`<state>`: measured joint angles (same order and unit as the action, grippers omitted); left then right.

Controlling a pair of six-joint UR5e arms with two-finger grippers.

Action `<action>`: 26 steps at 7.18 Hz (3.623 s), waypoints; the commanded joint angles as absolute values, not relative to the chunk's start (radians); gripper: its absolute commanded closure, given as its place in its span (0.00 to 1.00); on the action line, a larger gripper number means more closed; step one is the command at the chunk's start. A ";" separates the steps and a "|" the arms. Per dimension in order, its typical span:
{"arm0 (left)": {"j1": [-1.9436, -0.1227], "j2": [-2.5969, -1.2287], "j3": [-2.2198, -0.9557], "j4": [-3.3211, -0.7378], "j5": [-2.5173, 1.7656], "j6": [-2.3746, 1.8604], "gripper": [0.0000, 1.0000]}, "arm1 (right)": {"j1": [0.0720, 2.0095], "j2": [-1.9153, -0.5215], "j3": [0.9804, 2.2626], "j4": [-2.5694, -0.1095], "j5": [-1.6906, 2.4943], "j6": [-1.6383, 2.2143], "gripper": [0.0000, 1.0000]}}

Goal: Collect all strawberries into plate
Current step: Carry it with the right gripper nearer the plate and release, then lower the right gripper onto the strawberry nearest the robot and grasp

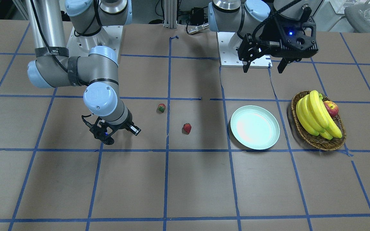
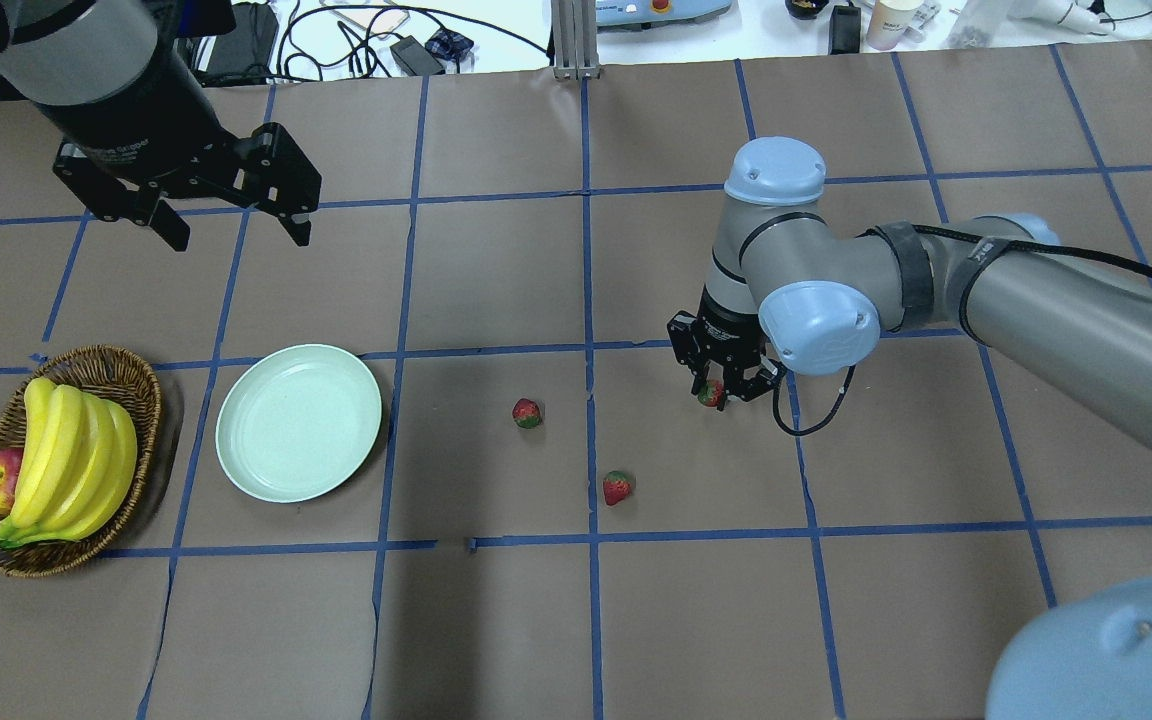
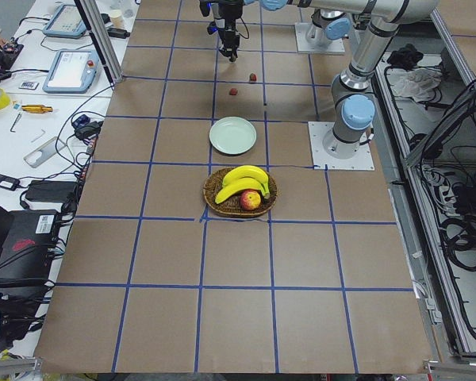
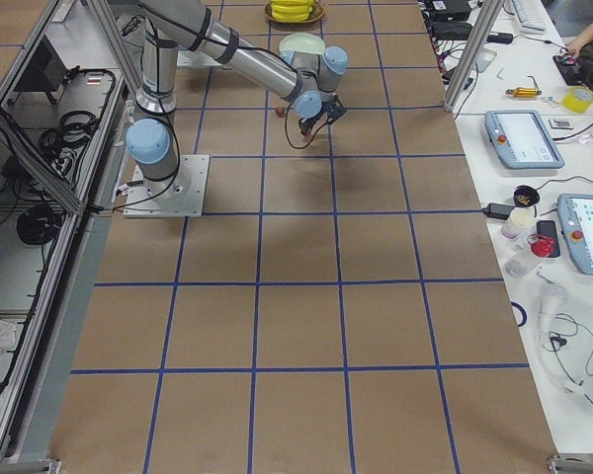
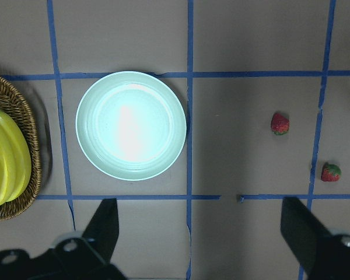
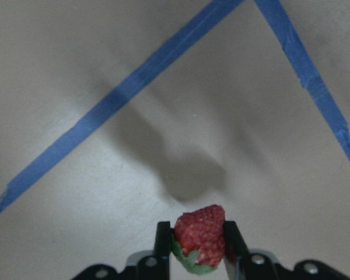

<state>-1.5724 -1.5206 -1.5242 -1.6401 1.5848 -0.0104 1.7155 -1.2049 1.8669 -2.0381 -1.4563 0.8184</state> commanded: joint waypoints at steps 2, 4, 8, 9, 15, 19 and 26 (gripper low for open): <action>-1.574 -1.519 -1.523 -1.638 1.583 -0.009 0.00 | 1.853 -1.209 1.812 -2.081 -1.288 0.863 1.00; -1.572 -1.519 -1.525 -1.638 1.583 -0.009 0.00 | 1.929 -1.168 1.746 -2.124 -1.192 0.920 1.00; -1.574 -1.517 -1.525 -1.638 1.577 -0.011 0.00 | 2.036 -1.016 1.621 -2.166 -1.183 0.966 1.00; -1.574 -1.517 -1.525 -1.638 1.578 -0.011 0.00 | 2.036 -0.994 1.624 -2.178 -1.184 0.966 1.00; -1.572 -1.516 -1.525 -1.640 1.585 -0.009 0.00 | 2.023 -1.089 1.640 -2.089 -1.218 0.982 0.00; -1.574 -1.516 -1.525 -1.640 1.582 -0.009 0.00 | 1.999 -1.205 1.860 -2.011 -1.465 0.872 0.00; -1.574 -1.516 -1.525 -1.640 1.583 -0.009 0.00 | 1.999 -1.209 1.922 -2.057 -1.571 0.615 0.13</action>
